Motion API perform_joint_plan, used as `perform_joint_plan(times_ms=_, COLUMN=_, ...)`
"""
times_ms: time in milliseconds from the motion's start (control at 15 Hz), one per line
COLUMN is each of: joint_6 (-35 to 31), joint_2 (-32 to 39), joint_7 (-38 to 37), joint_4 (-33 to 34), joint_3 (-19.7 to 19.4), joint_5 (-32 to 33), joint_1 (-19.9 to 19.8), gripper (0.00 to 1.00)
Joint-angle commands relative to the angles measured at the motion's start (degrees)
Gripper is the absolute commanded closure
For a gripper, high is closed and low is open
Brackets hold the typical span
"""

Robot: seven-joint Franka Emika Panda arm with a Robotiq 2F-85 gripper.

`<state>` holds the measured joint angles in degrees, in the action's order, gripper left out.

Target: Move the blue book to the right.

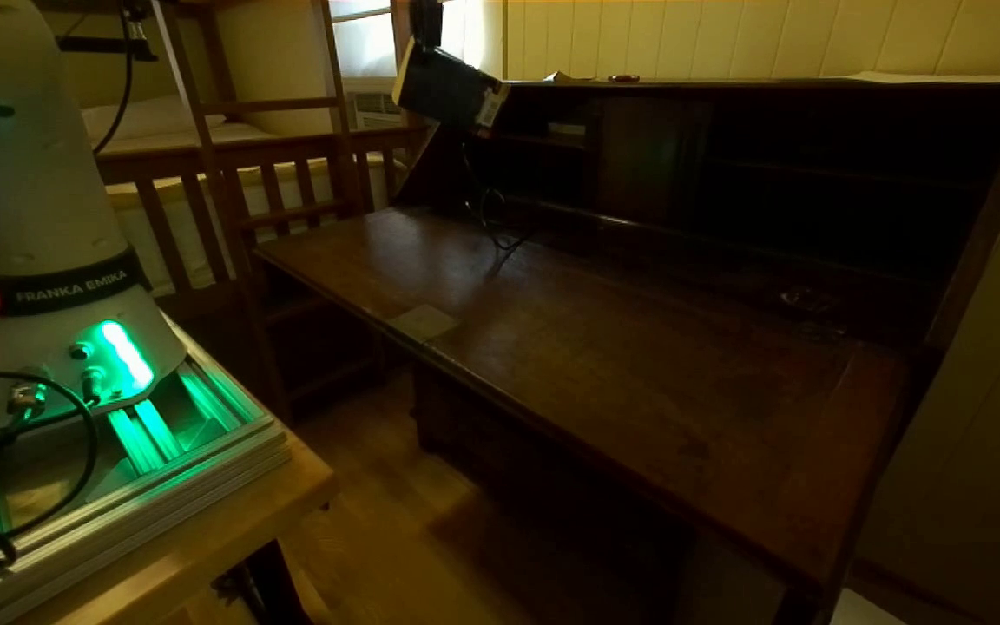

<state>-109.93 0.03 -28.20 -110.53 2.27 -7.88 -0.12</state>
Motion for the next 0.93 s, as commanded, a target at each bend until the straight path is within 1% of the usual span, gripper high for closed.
perform_joint_plan(times_ms=0, joint_6=-3.74, joint_2=-3.89, joint_7=-9.76, joint_4=-6.64, joint_3=-1.32, joint_5=2.77, joint_1=-0.48, gripper=0.92)
perform_joint_plan(times_ms=333, joint_6=-7.64, joint_2=-4.26, joint_7=-20.47, joint_4=-9.67, joint_3=-4.00, joint_5=7.72, joint_1=-2.87, gripper=0.92)
perform_joint_plan(times_ms=467, joint_6=-9.24, joint_2=-4.28, joint_7=-24.62, joint_4=-9.81, joint_3=-4.99, joint_5=8.25, joint_1=-3.79, gripper=0.92)
perform_joint_plan(times_ms=533, joint_6=-11.82, joint_2=-4.60, joint_7=-20.38, joint_4=-9.83, joint_3=-4.79, joint_5=5.48, joint_1=-3.32, gripper=0.92)
perform_joint_plan(times_ms=600, joint_6=-8.42, joint_2=-1.88, joint_7=-20.41, joint_4=-7.85, joint_3=-4.99, joint_5=6.54, joint_1=-3.57, gripper=0.67)
perform_joint_plan(times_ms=667, joint_6=-9.73, joint_2=-1.99, joint_7=-20.31, joint_4=-7.85, joint_3=-5.11, joint_5=6.45, joint_1=-3.65, gripper=0.67)
perform_joint_plan(times_ms=733, joint_6=-11.42, joint_2=-1.98, joint_7=-22.46, joint_4=-7.74, joint_3=-4.63, joint_5=8.20, joint_1=-3.30, gripper=0.92)
perform_joint_plan(times_ms=800, joint_6=-10.62, joint_2=-1.03, joint_7=-23.06, joint_4=-6.73, joint_3=-5.12, joint_5=7.62, joint_1=-3.73, gripper=0.92)
perform_joint_plan(times_ms=867, joint_6=-10.41, joint_2=0.39, joint_7=-27.59, joint_4=-5.83, joint_3=-6.09, joint_5=9.31, joint_1=-4.84, gripper=0.92)
